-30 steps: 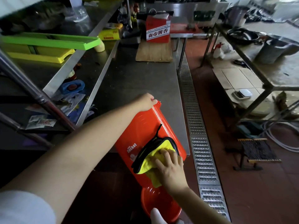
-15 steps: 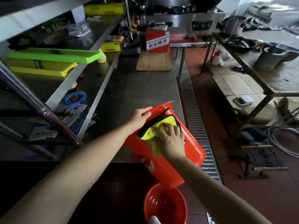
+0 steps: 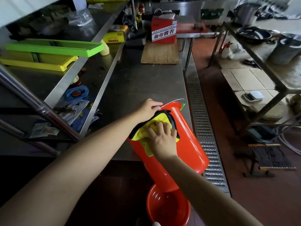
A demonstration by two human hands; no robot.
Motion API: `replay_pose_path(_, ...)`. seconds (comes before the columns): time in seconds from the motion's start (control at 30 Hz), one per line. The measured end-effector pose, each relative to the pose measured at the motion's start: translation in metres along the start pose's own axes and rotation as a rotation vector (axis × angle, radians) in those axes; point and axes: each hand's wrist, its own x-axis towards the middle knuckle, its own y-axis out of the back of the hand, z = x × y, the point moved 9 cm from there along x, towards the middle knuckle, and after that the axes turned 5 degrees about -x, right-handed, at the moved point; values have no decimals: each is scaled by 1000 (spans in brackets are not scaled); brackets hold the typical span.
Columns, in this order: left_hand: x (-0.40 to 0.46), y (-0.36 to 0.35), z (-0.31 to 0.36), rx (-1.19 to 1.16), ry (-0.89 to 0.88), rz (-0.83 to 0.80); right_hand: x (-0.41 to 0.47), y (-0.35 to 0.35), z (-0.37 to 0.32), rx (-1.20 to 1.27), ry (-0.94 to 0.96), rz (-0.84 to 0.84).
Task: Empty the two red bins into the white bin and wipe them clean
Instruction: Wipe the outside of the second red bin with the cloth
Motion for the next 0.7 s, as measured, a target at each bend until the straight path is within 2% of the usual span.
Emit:
replay_pose_path(0.17, -5, 7, -13, -17, 10, 9, 2, -3, 21, 38, -19, 8)
replay_pose_path(0.27, -13, 12, -24, -112, 28, 14, 11, -7, 73, 196, -171, -9)
replay_pose_path(0.4, -14, 9, -27, -180, 57, -8, 41, -39, 144, 440, -382, -193)
replay_pose_path(0.5, -12, 7, -25, -162, 40, 0, 40, -44, 145, 465, -452, -200)
replay_pose_path(0.57, -8, 4, -26, -184, 35, 13, 22, -26, 112, 309, -368, -91)
replay_pose_path(0.63, -5, 0, -24, -187, 36, 7, -7, -10, 54, 132, -193, 13)
replay_pose_path(0.7, -2, -3, -25, -186, 49, -20, -31, -10, -5, 17, -7, 37)
